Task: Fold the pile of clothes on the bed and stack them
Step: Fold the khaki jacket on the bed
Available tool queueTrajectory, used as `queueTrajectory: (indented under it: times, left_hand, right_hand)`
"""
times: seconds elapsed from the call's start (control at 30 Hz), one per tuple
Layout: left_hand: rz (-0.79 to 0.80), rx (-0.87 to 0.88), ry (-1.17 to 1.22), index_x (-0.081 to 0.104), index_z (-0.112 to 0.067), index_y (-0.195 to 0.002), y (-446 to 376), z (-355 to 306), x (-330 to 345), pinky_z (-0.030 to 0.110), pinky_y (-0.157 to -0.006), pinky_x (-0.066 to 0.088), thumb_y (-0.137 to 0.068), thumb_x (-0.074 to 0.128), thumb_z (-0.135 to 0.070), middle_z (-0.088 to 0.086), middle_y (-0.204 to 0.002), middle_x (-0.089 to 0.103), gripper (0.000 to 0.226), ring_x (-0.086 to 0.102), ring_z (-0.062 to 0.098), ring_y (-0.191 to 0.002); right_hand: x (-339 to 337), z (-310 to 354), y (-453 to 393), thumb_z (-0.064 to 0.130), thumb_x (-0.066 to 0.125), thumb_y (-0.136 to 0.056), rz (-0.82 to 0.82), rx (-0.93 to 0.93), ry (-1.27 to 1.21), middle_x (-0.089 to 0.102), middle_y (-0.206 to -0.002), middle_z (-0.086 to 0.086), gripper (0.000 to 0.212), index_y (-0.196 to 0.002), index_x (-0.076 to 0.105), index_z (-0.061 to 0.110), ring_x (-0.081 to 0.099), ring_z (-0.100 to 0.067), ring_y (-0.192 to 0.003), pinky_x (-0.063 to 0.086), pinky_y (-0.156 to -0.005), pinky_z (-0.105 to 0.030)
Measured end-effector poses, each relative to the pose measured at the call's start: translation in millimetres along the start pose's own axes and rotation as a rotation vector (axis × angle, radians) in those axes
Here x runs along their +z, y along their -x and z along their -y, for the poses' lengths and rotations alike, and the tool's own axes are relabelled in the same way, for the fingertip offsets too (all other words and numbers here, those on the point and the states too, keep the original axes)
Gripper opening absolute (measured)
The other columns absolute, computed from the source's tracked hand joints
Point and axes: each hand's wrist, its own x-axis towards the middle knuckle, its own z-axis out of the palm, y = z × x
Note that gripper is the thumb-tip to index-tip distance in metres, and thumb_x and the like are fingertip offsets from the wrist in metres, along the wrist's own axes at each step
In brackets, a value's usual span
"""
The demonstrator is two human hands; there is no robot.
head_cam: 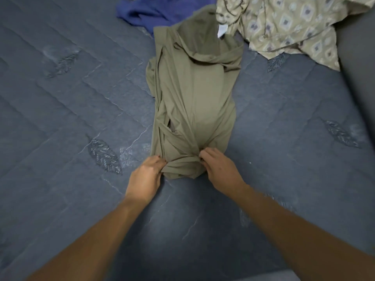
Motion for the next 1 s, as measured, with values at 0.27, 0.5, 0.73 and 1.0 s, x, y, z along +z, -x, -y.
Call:
queueTrajectory:
  times: [0.27, 0.5, 0.73, 1.0]
  left_hand:
    - [0.067, 0.037, -0.047, 0.079, -0.008, -0.113, 219, 54, 5, 0.047, -0.076, 0.065, -0.072, 0.077, 0.018, 0.010, -0.124, 0.072, 0.049, 0.070, 0.030, -0.116]
    - [0.081, 0.092, -0.004, 0.071, -0.010, -0.127, 270, 57, 1, 0.043, -0.091, 0.059, -0.080, 0.080, -0.001, 0.009, -0.140, 0.060, 0.048, 0.061, 0.031, -0.124]
    - [0.182, 0.097, -0.028, 0.070, -0.012, -0.119, 254, 57, -3, 0.043, -0.092, 0.057, -0.078, 0.080, -0.007, 0.005, -0.136, 0.059, 0.042, 0.059, 0.030, -0.124]
    - [0.044, 0.005, 0.140, 0.068, -0.011, -0.105, 235, 47, -50, 0.047, -0.077, 0.054, -0.091, 0.067, 0.001, 0.004, -0.099, 0.072, 0.018, 0.068, 0.032, -0.093]
  right_hand:
    - [70, 145, 156, 0.016, 0.050, -0.109, 0.116, -0.035, -0.058, 0.059, -0.103, -0.009, 0.017, -0.098, 0.059, 0.006, 0.054, -0.028, -0.095, 0.049, -0.070, -0.046]
    - [83, 166, 208, 0.028, 0.070, -0.097, 0.121, 0.047, -0.074, 0.046, -0.152, -0.002, 0.050, -0.141, 0.050, 0.013, 0.048, -0.024, -0.134, 0.048, -0.107, -0.040]
    - [94, 145, 215, 0.038, 0.086, -0.079, 0.258, 0.018, 0.150, 0.038, -0.163, -0.002, 0.064, -0.132, 0.056, 0.018, 0.033, -0.023, -0.152, 0.041, -0.114, -0.041]
    - [53, 170, 185, 0.004, 0.059, -0.100, 0.011, 0.119, -0.127, 0.058, -0.079, -0.003, 0.007, -0.095, 0.057, 0.007, 0.054, -0.026, -0.070, 0.044, -0.060, -0.041]
